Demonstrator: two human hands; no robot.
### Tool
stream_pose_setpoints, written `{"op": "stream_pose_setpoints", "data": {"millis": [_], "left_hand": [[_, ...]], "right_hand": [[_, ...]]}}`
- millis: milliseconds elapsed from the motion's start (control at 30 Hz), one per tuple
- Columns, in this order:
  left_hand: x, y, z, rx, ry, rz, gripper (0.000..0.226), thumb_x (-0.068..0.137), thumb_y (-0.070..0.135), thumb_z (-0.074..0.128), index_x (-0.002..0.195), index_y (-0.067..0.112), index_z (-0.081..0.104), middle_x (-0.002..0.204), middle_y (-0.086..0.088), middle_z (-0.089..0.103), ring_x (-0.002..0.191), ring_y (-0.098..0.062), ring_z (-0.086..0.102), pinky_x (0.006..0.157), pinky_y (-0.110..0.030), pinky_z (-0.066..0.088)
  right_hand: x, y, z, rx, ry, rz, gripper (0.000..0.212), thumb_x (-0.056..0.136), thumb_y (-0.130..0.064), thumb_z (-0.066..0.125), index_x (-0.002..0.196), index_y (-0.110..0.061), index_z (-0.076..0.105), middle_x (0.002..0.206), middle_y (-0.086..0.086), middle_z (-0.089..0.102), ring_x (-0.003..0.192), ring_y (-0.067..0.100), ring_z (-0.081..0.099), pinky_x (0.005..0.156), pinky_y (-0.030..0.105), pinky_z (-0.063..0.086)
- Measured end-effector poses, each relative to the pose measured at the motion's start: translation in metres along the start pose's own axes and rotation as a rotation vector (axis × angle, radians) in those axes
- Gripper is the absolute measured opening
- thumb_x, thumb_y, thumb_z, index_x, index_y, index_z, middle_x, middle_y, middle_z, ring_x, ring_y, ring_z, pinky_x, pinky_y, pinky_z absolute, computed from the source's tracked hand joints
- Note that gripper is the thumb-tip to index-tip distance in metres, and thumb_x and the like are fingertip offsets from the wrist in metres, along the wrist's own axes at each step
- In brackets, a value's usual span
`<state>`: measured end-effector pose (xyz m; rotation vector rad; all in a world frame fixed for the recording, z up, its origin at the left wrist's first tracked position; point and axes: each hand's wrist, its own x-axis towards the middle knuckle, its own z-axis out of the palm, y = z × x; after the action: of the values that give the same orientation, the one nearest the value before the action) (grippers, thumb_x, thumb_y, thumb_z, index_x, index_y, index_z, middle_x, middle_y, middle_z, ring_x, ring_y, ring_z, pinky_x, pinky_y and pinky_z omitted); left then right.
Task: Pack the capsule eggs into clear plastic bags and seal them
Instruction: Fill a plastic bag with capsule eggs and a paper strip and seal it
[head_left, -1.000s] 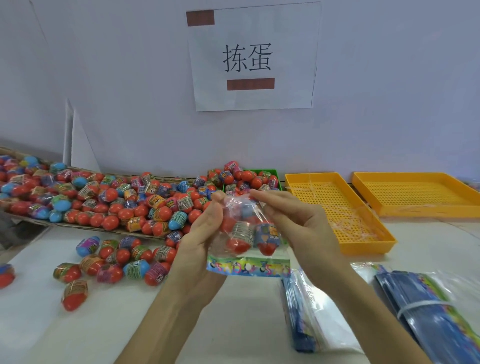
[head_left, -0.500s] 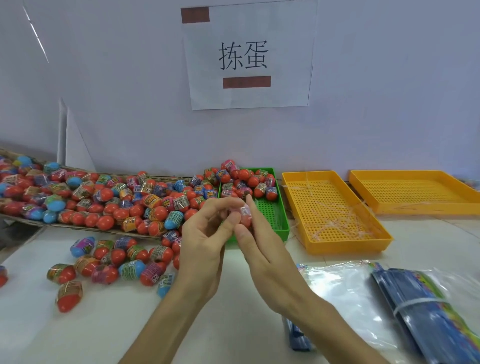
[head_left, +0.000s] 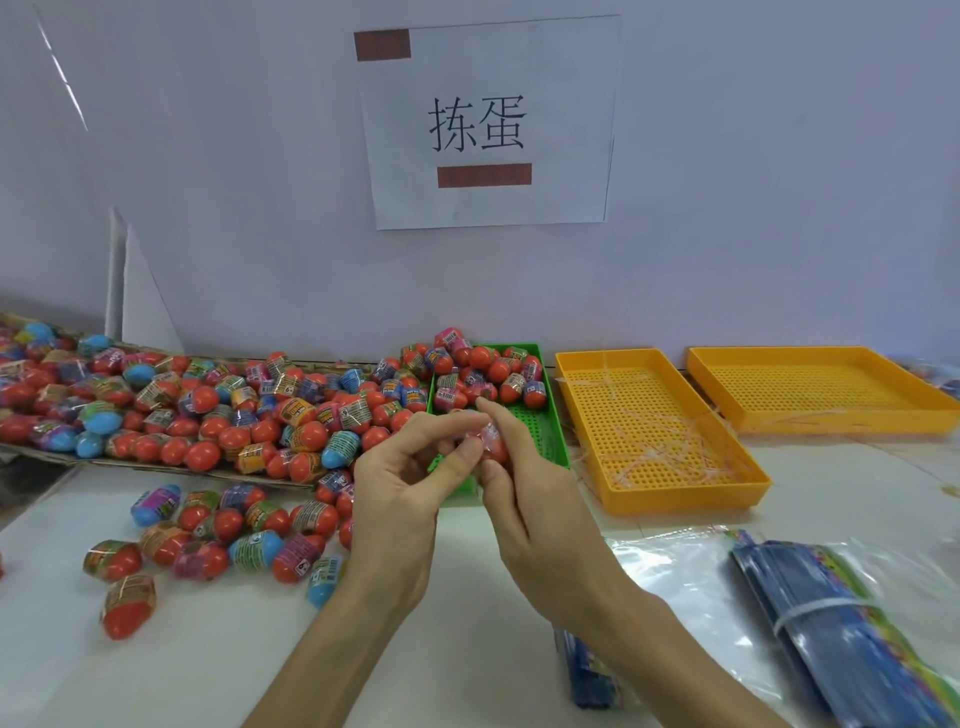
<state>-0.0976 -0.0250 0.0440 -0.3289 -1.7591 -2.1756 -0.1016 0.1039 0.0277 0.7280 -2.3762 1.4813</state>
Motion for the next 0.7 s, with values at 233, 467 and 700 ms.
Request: {"op": "stream_pose_setpoints", "data": {"millis": [233, 467, 700], "left_hand": [[0.003, 0.001, -0.004, -0.049, 0.058, -0.092, 0.017, 0.071, 0.020, 0.073, 0.086, 0.019, 0.082, 0.087, -0.009, 0.071, 0.084, -0.025, 0.067, 0.068, -0.034, 0.059], [0.014, 0.004, -0.021, -0.208, 0.085, -0.137, 0.015, 0.080, 0.026, 0.074, 0.095, 0.025, 0.077, 0.086, 0.002, 0.070, 0.081, -0.010, 0.067, 0.070, -0.023, 0.057], [0.009, -0.002, -0.003, -0.122, -0.063, -0.411, 0.036, 0.080, 0.039, 0.068, 0.108, 0.019, 0.079, 0.116, -0.012, 0.075, 0.100, -0.024, 0.074, 0.080, -0.033, 0.063]], "right_hand": [[0.002, 0.000, -0.007, 0.281, -0.100, 0.162, 0.061, 0.092, -0.053, 0.063, 0.146, -0.041, 0.038, 0.103, -0.029, 0.067, 0.092, 0.001, 0.068, 0.077, 0.021, 0.057], [0.016, -0.004, -0.033, 0.442, 0.021, 0.258, 0.024, 0.100, -0.031, 0.060, 0.122, -0.026, 0.065, 0.111, -0.005, 0.071, 0.105, 0.013, 0.067, 0.090, 0.037, 0.060], [0.017, -0.001, -0.046, 0.674, 0.042, 0.270, 0.029, 0.094, -0.032, 0.060, 0.121, -0.025, 0.068, 0.114, 0.003, 0.073, 0.110, 0.022, 0.069, 0.093, 0.037, 0.058]]}}
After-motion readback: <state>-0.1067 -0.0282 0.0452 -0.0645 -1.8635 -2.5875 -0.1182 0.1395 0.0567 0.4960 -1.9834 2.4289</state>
